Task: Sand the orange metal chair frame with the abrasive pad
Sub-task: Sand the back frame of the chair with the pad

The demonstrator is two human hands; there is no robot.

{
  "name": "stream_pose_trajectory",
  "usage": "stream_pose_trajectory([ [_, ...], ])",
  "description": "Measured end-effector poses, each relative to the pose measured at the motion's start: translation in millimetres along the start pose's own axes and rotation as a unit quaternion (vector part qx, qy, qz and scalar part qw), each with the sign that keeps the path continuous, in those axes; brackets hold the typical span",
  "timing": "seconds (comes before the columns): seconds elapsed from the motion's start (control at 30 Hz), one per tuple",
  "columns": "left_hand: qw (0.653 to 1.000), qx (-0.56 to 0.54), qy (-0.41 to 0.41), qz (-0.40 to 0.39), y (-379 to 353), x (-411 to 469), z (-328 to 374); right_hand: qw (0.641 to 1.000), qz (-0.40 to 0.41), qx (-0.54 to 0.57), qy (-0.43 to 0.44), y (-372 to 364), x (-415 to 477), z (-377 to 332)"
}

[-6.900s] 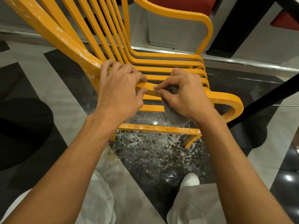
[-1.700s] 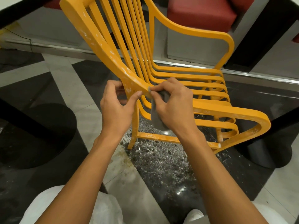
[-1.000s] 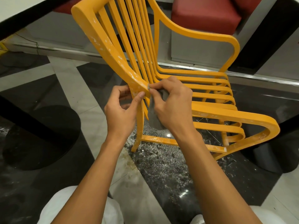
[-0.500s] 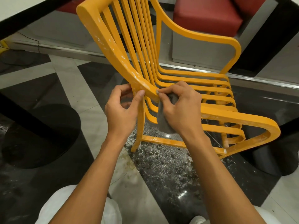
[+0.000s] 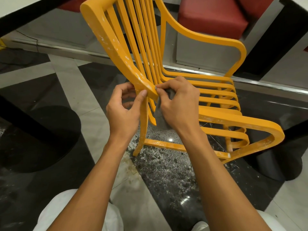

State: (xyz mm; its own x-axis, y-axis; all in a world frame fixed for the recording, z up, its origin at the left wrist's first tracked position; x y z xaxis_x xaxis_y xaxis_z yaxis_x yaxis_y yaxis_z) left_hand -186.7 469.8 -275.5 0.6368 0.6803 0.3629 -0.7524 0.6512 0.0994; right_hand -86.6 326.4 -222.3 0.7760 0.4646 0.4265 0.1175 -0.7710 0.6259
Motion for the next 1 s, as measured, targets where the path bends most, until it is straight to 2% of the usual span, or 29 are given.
stream_pose_trajectory([
  [0.13,1.0,0.0,-0.004,-0.003,1,1,0,0.999,-0.016,0.028,0.03,-1,-8,-6],
  [0.33,1.0,0.004,0.004,0.004,1,0,-1,1.0,-0.002,0.007,-0.005,0,0,1],
  [0.5,1.0,-0.008,0.006,0.0,3,2,-3,0.999,-0.019,0.039,0.03,-5,-6,-8],
  [0.67,1.0,0.003,0.0,0.001,3,1,-1,1.0,-0.009,0.014,0.0,-1,-3,6],
  [0.87,1.0,-0.009,0.008,0.003,3,2,-1,0.999,-0.01,0.036,0.015,-5,0,-6],
  [1.0,1.0,-0.001,0.005,-0.002,3,2,-1,1.0,-0.01,0.023,-0.006,-1,-4,5],
])
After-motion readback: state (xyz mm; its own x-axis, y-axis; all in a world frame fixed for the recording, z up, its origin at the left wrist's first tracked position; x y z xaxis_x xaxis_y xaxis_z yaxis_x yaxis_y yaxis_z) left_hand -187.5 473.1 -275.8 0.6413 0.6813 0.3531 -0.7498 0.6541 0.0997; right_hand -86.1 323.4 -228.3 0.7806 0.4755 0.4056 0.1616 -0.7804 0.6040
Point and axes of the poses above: each hand's wrist, its own x-axis towards the middle knuckle, its own y-axis out of the back of the hand, z = x × y, the point moved 7 cm from there along x, towards the middle knuckle, and after that the axes turned 6 degrees about -z, right-handed, at the moved point
